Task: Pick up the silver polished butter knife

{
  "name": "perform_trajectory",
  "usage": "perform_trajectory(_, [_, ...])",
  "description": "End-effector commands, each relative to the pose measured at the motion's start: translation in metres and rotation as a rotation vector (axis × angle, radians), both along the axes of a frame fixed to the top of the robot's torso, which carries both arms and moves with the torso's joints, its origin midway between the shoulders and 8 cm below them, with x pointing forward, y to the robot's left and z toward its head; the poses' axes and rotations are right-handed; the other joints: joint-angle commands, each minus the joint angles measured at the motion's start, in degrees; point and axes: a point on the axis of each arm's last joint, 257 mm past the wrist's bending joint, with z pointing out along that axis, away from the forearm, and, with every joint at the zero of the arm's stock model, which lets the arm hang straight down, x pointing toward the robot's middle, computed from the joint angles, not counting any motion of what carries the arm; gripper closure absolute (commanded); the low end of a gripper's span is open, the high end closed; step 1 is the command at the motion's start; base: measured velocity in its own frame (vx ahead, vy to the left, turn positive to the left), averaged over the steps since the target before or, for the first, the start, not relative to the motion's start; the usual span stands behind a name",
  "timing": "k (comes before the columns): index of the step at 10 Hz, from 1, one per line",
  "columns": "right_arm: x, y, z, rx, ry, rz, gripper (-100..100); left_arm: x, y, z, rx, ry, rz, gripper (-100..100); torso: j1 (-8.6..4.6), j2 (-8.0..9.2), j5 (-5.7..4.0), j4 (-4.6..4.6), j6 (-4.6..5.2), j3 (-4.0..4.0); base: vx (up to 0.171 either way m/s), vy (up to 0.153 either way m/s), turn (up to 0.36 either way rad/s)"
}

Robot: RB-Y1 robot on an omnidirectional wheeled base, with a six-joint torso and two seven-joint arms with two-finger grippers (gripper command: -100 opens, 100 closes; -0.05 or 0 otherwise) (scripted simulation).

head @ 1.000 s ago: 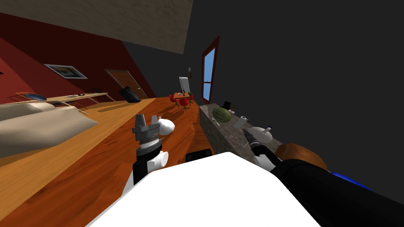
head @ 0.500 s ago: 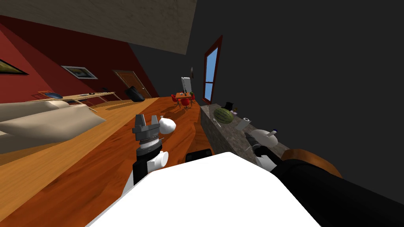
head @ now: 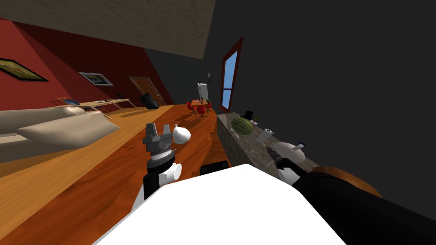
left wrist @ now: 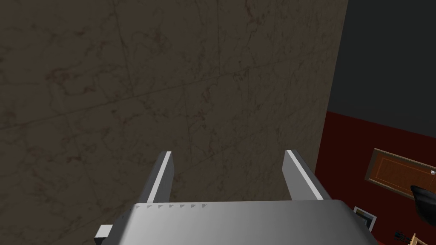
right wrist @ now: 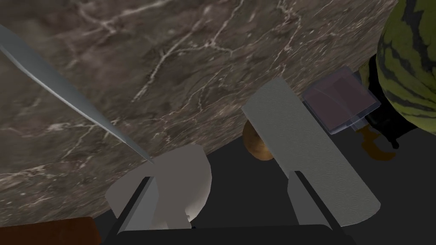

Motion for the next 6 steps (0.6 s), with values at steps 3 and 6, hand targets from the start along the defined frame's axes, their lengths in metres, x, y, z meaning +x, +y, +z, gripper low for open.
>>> perform_trajectory(3, [-0.024,-0.005,-0.015,0.019,0.108,-0.033,-100,0.000,0.000,0.000,0.000,0.000,0.000,0,-0.01,-0.02,0.00,0.00,0.00,-0.01,0.019,-0.023,0.062])
perform_trajectory(6, [-0.040,-0.006,-0.024,0.040,0.177,-0.056,-100,0.000,0.000,0.000,0.000,0.000,0.000,0,0.00,0.01,0.00,0.00,0.00,0.01,0.013,-0.021,0.030])
